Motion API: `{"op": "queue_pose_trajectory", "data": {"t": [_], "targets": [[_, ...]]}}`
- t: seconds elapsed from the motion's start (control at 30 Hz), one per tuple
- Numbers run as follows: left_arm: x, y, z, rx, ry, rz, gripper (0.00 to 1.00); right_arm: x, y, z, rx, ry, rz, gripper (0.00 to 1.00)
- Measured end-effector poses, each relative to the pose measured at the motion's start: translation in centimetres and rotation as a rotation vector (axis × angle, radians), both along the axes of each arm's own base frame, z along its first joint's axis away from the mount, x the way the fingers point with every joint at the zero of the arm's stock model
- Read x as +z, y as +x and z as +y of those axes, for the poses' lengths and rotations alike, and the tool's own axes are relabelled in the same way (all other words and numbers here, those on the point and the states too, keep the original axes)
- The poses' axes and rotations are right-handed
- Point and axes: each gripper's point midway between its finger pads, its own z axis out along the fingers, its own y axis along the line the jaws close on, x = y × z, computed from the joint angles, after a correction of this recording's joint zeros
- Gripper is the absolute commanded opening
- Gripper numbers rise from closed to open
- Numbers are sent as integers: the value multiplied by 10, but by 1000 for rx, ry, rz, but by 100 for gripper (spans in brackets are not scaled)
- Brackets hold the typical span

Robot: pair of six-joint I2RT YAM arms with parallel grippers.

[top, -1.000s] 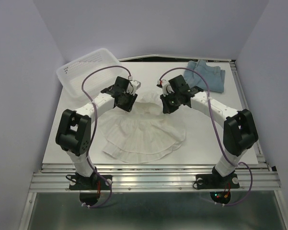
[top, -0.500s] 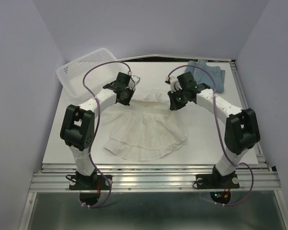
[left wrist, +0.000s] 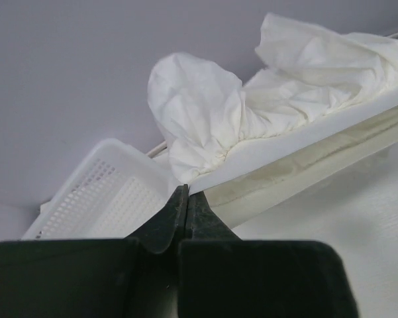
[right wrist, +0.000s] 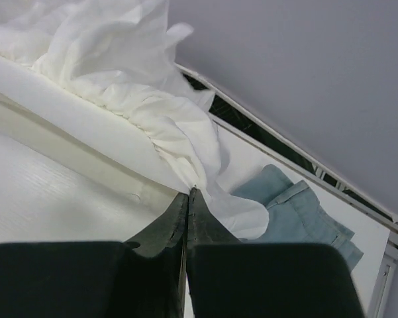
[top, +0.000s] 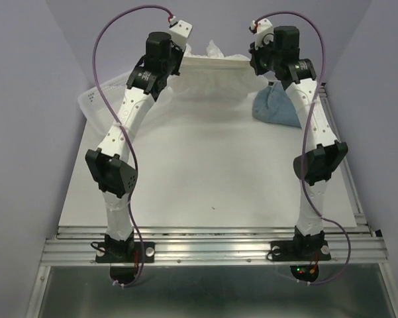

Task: Fold and stack the skirts
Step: Flatten the skirt out

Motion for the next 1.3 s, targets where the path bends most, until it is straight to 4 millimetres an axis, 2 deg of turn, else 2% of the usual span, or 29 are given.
{"op": "queue_pose_trajectory", "data": {"t": [0.03, 0.07, 0.17, 0.23, 0.27, 0.37, 0.43, 0.47, 0.5, 0.53, 0.57, 0.63, 0.67, 0.73, 0.8, 0.83, 0.87, 0.9, 0.93, 0.97, 1.0, 1.03, 1.17, 1.23, 1.3], "targets": [[4, -2, 1, -3, 3, -14, 0, 7, -4, 0, 5, -10, -18, 1], [2, -8, 3, -10, 11, -21, 0, 5, -11, 0, 18, -21, -27, 1], [-25, -35, 10, -35, 40, 30, 0, -16, -46, 0, 68, -39, 39, 1], [-63, -59, 14, -64, 56, 96, 0, -41, -75, 3, 134, -48, 94, 1], [-88, -73, 17, -79, 68, 144, 0, -48, -81, 4, 151, -50, 108, 1], [-155, -101, 17, -130, 78, 258, 0, -104, -115, 9, 239, -70, 220, 1], [-220, -133, 18, -187, 92, 397, 0, -164, -145, 12, 305, -96, 354, 1], [-257, -155, 18, -219, 103, 490, 0, -186, -156, 13, 326, -105, 400, 1], [-281, -171, 19, -239, 111, 557, 0, -215, -173, 13, 355, -120, 467, 1], [-301, -188, 18, -266, 116, 613, 0, -251, -202, 12, 390, -138, 570, 1], [-318, -205, 17, -296, 121, 666, 0, -266, -218, 11, 415, -149, 616, 1], [-337, -232, 12, -361, 135, 730, 0, -297, -260, 12, 486, -174, 735, 1], [-341, -240, 9, -391, 141, 741, 0, -304, -275, 14, 519, -181, 770, 1], [-340, -251, 6, -435, 152, 734, 0, -305, -290, 16, 567, -192, 779, 6], [-326, -260, 4, -489, 161, 682, 11, -292, -302, 20, 619, -202, 744, 10], [-318, -263, 4, -507, 166, 657, 21, -286, -304, 21, 633, -205, 722, 15], [-301, -267, 2, -541, 175, 600, 34, -277, -307, 22, 650, -209, 695, 35], [-291, -268, 1, -555, 174, 569, 40, -263, -311, 24, 672, -216, 649, 49], [-276, -270, -1, -580, 179, 517, 62, -252, -315, 25, 683, -219, 618, 62], [-260, -273, -2, -606, 187, 457, 71, -245, -317, 25, 693, -225, 594, 77], [-248, -276, -3, -620, 181, 420, 73, -239, -320, 24, 699, -227, 578, 79], [-232, -279, -2, -638, 185, 364, 80, -232, -324, 22, 704, -231, 567, 81], [-194, -292, 2, -670, 189, 230, 83, -214, -327, 16, 712, -264, 522, 84], [-189, -297, 5, -686, 210, 209, 84, -212, -327, 10, 715, -301, 505, 86], [-195, -303, 8, -727, 264, 201, 84, -214, -329, 6, 720, -331, 495, 86]]}}
